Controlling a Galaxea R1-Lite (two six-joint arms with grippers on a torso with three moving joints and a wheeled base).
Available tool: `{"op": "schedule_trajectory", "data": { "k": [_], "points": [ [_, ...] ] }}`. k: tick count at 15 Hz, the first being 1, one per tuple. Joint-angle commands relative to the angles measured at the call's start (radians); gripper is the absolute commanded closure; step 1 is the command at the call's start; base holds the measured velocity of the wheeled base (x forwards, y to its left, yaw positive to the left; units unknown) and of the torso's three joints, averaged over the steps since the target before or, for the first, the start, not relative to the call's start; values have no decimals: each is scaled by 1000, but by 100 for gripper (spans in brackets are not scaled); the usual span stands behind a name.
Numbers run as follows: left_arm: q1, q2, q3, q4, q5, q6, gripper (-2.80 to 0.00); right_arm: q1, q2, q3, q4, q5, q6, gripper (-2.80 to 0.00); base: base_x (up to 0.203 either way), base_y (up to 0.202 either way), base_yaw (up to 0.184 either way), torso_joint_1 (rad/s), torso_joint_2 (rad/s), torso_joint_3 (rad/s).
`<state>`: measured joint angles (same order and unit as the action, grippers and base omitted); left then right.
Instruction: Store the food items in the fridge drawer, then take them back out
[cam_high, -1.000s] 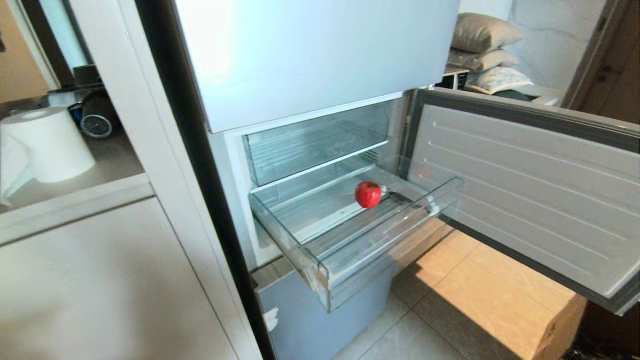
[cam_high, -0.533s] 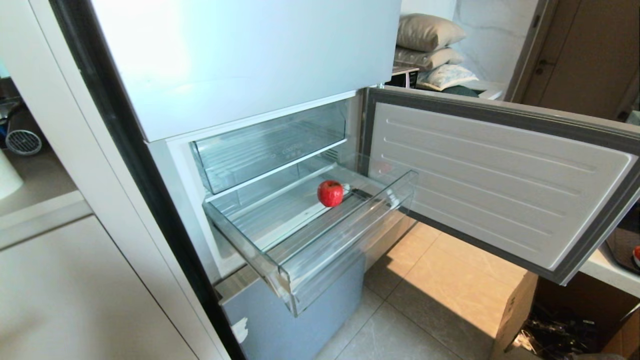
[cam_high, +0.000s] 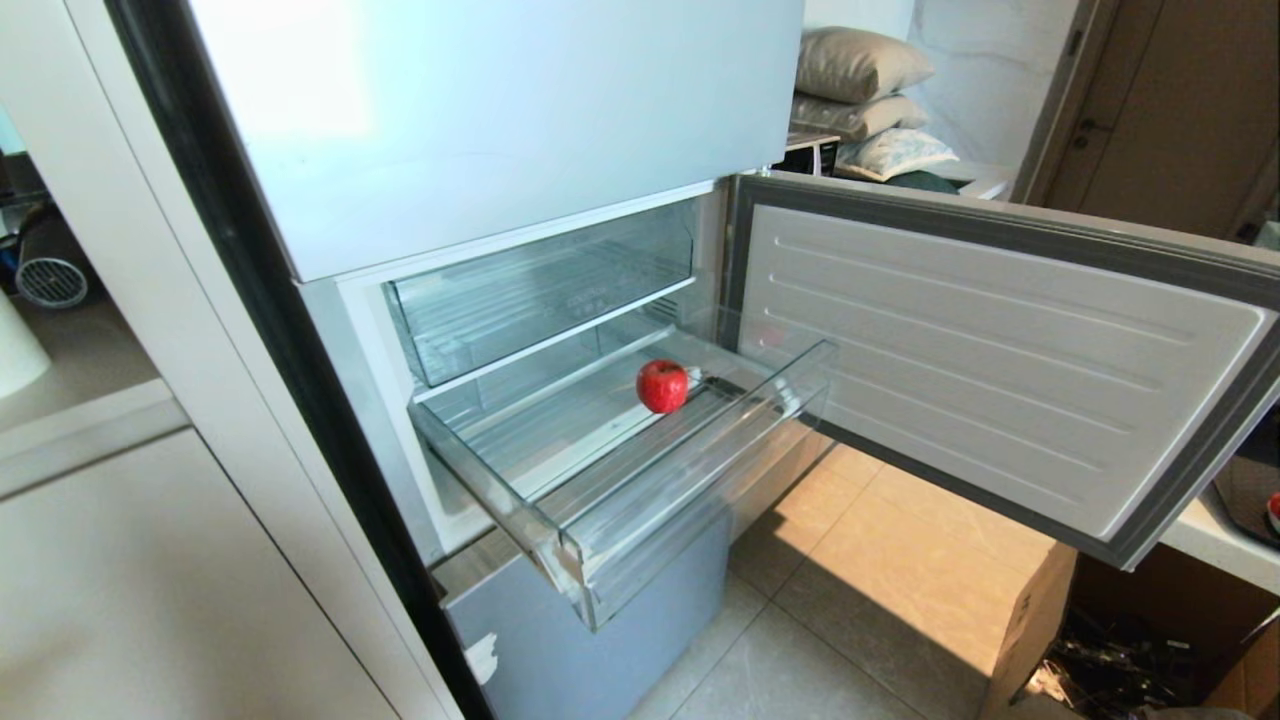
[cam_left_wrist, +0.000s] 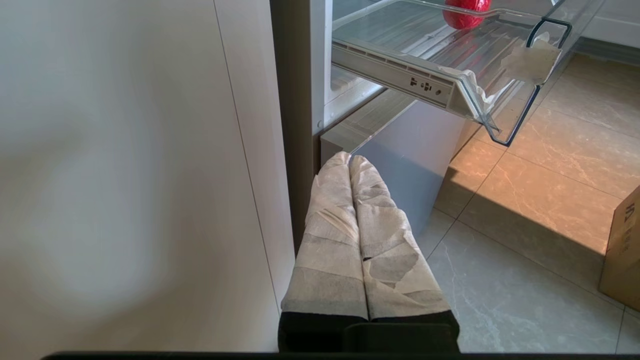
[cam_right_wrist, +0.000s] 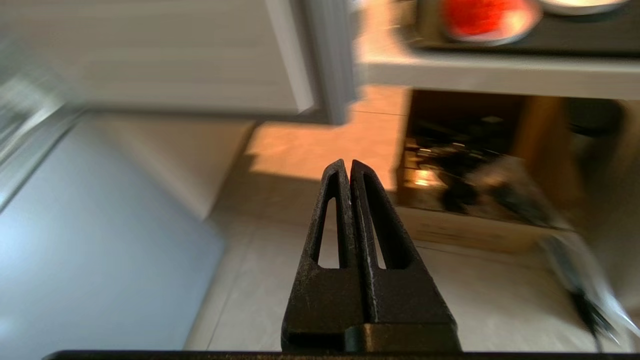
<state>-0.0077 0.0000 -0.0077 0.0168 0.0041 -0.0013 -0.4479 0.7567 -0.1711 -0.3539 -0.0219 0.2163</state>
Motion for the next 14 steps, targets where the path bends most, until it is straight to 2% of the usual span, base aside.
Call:
{"op": "schedule_trajectory", "data": {
  "k": [1, 2, 11, 14],
  "points": [
    [0, 2, 0, 0, 0, 0, 0, -117, 289, -57, -73, 0, 3, 0, 0, 0, 0, 0, 0, 0],
    [0, 2, 0, 0, 0, 0, 0, -152, 373, -86, -116, 0, 3, -280, 0, 0, 0, 0, 0, 0],
    [0, 2, 0, 0, 0, 1, 0, -412, 873, -245, -485, -1, -45, -280, 0, 0, 0, 0, 0, 0],
    [0, 2, 0, 0, 0, 0, 0, -451, 1009, -267, -629, -1, -74, -280, 0, 0, 0, 0, 0, 0]
  ]
}}
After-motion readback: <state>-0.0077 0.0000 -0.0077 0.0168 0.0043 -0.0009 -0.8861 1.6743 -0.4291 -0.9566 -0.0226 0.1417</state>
